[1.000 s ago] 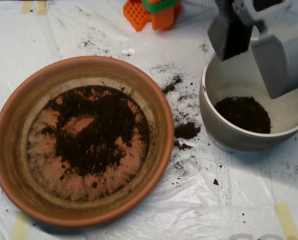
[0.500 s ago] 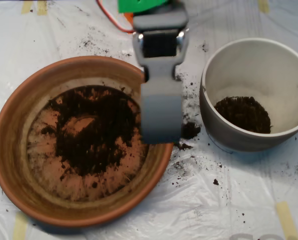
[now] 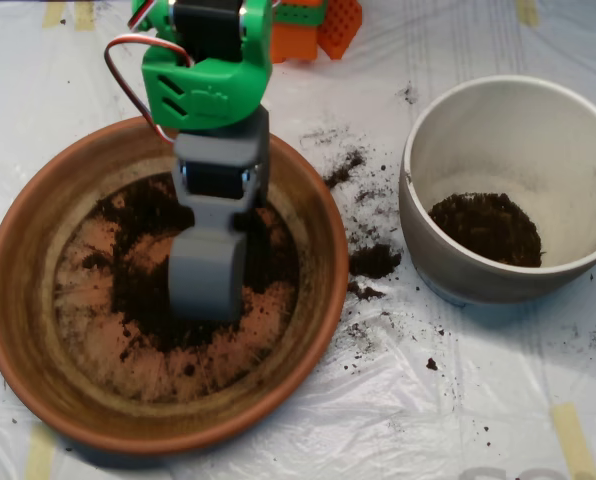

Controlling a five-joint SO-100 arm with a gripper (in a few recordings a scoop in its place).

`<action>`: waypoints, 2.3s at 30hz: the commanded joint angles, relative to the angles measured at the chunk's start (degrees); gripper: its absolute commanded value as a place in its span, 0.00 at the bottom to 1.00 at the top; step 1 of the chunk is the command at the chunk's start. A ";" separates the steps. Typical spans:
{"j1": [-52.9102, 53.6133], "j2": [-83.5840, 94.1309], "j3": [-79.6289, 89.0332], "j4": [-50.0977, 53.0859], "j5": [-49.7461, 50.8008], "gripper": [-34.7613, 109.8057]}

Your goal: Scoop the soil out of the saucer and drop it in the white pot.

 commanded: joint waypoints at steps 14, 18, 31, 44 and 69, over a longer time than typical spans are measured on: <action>6.68 4.92 17.31 -8.17 -5.19 0.63; 7.38 1.23 18.46 -8.35 -6.42 0.60; 10.11 -2.29 21.97 -13.89 -10.20 0.47; 6.59 1.32 20.57 -15.91 -6.94 0.24; -7.91 20.83 7.73 -2.20 -5.98 0.24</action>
